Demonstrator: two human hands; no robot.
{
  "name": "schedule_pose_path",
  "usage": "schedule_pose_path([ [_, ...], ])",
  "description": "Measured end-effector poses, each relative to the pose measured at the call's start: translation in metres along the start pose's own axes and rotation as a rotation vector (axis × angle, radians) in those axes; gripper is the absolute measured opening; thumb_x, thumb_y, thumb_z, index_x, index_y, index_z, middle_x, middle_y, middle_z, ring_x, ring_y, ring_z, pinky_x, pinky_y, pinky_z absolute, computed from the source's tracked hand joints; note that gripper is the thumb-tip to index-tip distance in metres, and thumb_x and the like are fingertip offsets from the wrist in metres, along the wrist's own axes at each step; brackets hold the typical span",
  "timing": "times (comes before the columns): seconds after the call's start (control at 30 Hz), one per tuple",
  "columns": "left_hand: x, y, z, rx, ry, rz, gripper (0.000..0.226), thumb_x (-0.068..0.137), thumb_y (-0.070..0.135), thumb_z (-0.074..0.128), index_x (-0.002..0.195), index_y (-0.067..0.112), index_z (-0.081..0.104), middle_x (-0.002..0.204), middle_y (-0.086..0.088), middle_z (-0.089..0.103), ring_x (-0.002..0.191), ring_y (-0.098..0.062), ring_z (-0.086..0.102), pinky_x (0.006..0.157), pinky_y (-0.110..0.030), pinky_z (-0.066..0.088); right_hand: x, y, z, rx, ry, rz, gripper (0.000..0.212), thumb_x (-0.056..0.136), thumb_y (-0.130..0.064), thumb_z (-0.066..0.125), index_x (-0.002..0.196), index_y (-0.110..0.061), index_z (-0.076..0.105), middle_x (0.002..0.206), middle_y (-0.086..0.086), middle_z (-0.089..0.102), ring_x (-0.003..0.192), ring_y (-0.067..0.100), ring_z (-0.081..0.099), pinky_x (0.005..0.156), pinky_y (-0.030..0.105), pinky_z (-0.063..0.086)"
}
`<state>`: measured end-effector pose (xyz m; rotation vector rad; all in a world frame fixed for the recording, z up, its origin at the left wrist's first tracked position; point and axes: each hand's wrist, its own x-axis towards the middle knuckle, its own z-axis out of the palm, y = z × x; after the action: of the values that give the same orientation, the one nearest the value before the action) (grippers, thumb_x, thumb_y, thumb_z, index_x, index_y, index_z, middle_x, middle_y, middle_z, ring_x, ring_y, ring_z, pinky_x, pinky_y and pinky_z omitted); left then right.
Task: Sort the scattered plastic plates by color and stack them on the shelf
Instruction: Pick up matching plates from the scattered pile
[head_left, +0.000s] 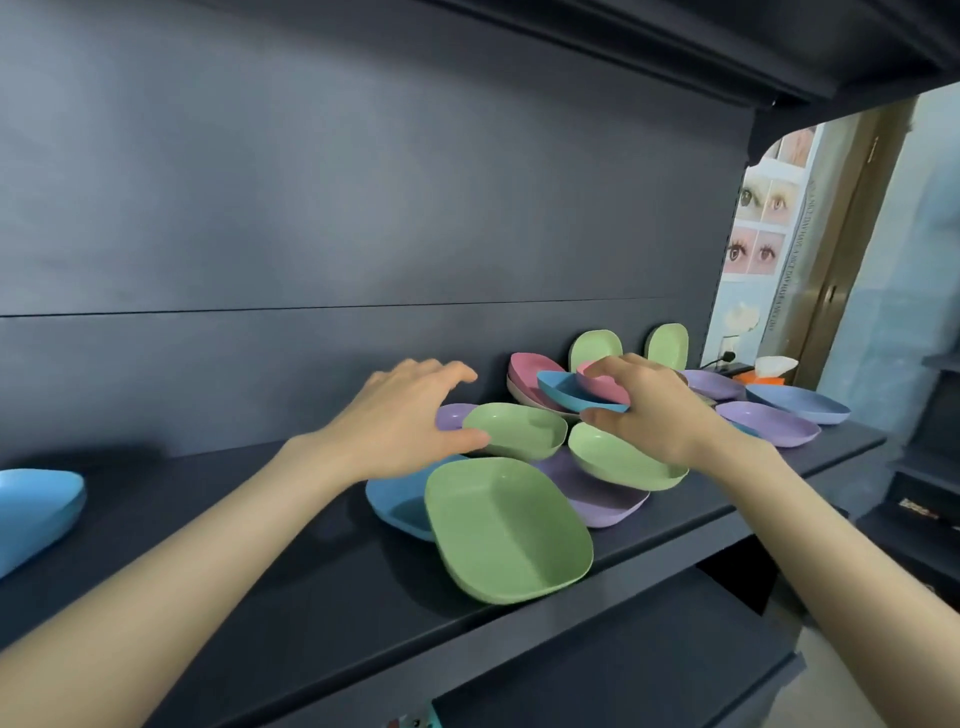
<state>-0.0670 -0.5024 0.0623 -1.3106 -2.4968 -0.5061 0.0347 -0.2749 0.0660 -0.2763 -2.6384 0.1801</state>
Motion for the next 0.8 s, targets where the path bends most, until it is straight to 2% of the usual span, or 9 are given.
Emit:
schedule_pose_path([
  [0.07,0.013,-0.001,0.013,-0.041,-0.058,-0.034,0.064,0.082,0.056,0.058,0.137,0.029,0.038,0.131,0.009,0.048,0.124,-0.015,0.038,0.101,-0.033,0.032,0.01,0.016,0.008,-0.035,-0.019,-0.014,0.045,0.088,-0.032,0.061,0.129,-0.018,0.05,0.113,0.002,0.054,0.1,0.019,0.045,0.064,0.018,0.025],
  [0.13,0.025,-0.004,0.025,-0.057,-0.106,-0.052,0.065,0.08,0.059,0.059,0.134,0.03,0.04,0.128,0.011,0.05,0.122,-0.014,0.041,0.101,-0.035,0.035,0.019,0.027,0.017,-0.033,-0.026,-0.034,0.044,0.088,-0.031,0.061,0.128,-0.016,0.05,0.101,-0.002,0.048,0.093,0.015,0.038,0.067,0.007,0.028],
  [0.17,0.03,-0.006,0.03,-0.072,-0.126,-0.065,0.064,0.078,0.06,0.06,0.132,0.031,0.042,0.125,0.012,0.052,0.12,-0.014,0.042,0.1,-0.035,0.036,0.024,0.03,0.021,-0.002,-0.043,-0.043,0.044,0.088,-0.031,0.061,0.128,-0.015,0.05,0.1,-0.003,0.047,0.093,0.016,0.039,0.069,0.007,0.029],
  [0.27,0.035,-0.012,0.039,-0.151,-0.204,-0.144,0.063,0.075,0.061,0.064,0.129,0.034,0.046,0.121,0.015,0.053,0.117,-0.008,0.047,0.097,-0.029,0.04,0.039,0.037,0.035,0.114,-0.116,-0.074,0.048,0.087,-0.033,0.063,0.129,-0.014,0.05,0.115,0.003,0.056,0.107,0.023,0.051,0.089,0.028,0.04],
  [0.37,0.032,-0.013,0.045,-0.188,-0.288,-0.211,0.065,0.072,0.063,0.064,0.128,0.036,0.048,0.122,0.015,0.056,0.117,-0.004,0.05,0.099,-0.027,0.041,0.053,0.041,0.047,0.149,-0.164,-0.136,0.045,0.086,-0.033,0.064,0.122,-0.008,0.054,0.12,0.011,0.06,0.111,0.03,0.053,0.094,0.039,0.043],
  [0.5,0.018,-0.008,0.052,-0.232,-0.323,-0.336,0.076,0.058,0.077,0.061,0.123,0.039,0.051,0.112,0.02,0.059,0.11,0.0,0.054,0.093,-0.023,0.042,0.065,0.044,0.061,0.295,-0.285,-0.236,0.047,0.083,-0.035,0.068,0.122,-0.013,0.055,0.118,0.0,0.057,0.113,0.02,0.054,0.095,0.03,0.043],
  [0.6,0.006,-0.003,0.057,-0.256,-0.276,-0.436,0.08,0.048,0.08,0.055,0.116,0.04,0.055,0.103,0.021,0.061,0.1,-0.001,0.058,0.087,-0.024,0.048,0.068,0.047,0.072,0.359,-0.382,-0.281,0.049,0.083,-0.037,0.068,0.124,-0.015,0.054,0.122,0.0,0.055,0.113,0.017,0.053,0.098,0.03,0.043],
  [0.7,-0.002,0.005,0.06,-0.266,-0.229,-0.521,0.071,0.05,0.077,0.06,0.109,0.038,0.059,0.098,0.015,0.064,0.093,-0.004,0.061,0.085,-0.028,0.05,0.072,0.053,0.079,0.378,-0.426,-0.327,0.049,0.082,-0.038,0.068,0.123,-0.015,0.056,0.122,0.0,0.058,0.114,0.015,0.054,0.098,0.028,0.042],
  [0.8,-0.006,0.015,0.06,-0.308,-0.194,-0.581,0.045,0.064,0.058,0.075,0.1,0.033,0.063,0.092,0.011,0.068,0.084,-0.006,0.065,0.082,-0.031,0.053,0.074,0.054,0.083,0.369,-0.449,-0.367,0.044,0.08,-0.039,0.07,0.116,-0.015,0.062,0.112,-0.002,0.064,0.105,0.013,0.058,0.09,0.022,0.043],
])
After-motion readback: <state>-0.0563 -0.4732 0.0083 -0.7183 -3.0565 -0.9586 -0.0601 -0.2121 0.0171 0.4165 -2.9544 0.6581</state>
